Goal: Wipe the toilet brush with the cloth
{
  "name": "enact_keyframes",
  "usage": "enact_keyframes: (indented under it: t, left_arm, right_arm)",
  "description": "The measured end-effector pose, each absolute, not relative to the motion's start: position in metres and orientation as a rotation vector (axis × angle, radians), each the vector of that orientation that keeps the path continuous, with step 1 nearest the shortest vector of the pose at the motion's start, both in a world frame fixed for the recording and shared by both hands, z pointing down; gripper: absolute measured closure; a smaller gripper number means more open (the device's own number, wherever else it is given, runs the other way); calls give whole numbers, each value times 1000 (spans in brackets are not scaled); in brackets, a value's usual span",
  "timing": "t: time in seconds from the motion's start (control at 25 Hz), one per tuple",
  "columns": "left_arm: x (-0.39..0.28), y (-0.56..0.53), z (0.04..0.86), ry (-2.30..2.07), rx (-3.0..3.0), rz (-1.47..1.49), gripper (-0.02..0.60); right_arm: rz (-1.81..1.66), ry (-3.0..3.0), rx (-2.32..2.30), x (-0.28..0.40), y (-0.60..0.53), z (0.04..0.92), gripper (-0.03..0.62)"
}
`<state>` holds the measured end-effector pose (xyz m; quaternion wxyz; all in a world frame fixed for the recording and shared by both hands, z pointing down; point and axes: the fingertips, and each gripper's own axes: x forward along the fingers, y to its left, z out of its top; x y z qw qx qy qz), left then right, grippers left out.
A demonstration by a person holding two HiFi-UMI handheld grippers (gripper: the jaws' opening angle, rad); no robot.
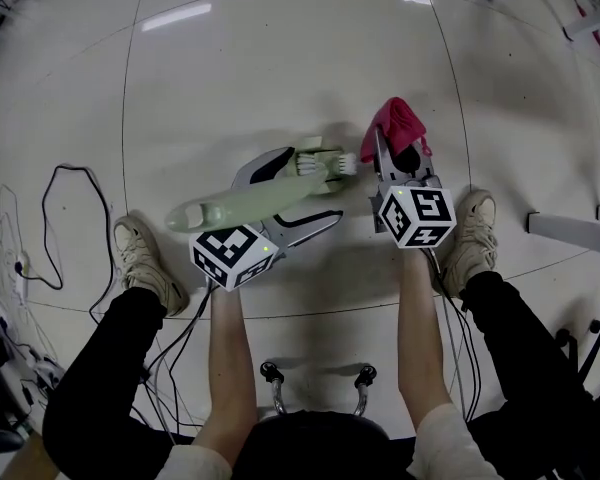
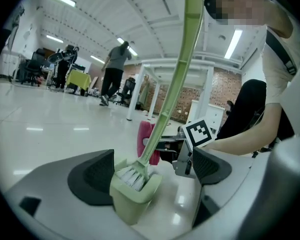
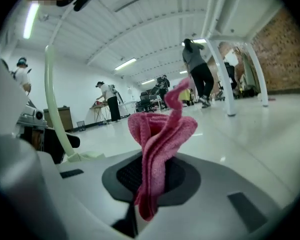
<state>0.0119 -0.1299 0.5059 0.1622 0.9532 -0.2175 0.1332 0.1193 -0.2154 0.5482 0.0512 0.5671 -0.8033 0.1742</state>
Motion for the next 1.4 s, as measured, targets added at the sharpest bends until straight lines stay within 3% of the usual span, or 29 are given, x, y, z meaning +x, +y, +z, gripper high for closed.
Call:
enact_keyframes:
  t: [0.16, 0.4, 0.64, 0.8, 0.84, 0.88, 0.96, 1.16, 1.4]
  left_arm:
    - [12, -125, 519, -604, 2695, 406, 91]
    - [9, -125, 521, -620, 2678, 344, 91]
    - [4, -124, 509, -693, 2654, 265, 91]
    - [-24, -119, 480, -877, 2530, 9, 101]
    - [-35, -117, 475, -928, 2486, -66, 202]
    - [-49, -116, 471, -998, 2444, -129, 373]
    - [-80, -118, 471, -1192, 2362, -182, 577]
    - [-113, -118, 483, -1344, 2316, -96, 577]
    - [-111, -116, 502, -1329, 2283, -74, 577]
  right_arm:
    - [962, -2485, 1762, 115, -198, 585, 563]
    - [1040, -2507, 1722, 106, -170, 590, 562]
    - [872, -2435, 1739, 109, -131, 572, 562]
    - [583, -2451, 1612, 60, -93, 546, 562]
    - [567, -2467, 1568, 41, -85, 545, 562]
    - [569, -2487, 1525, 23, -79, 546, 562]
    - [571, -2531, 1424, -13, -68, 549, 562]
    - [516, -2570, 1246, -64, -68, 566, 562]
    - [536, -2522, 1307, -38, -88, 581, 563]
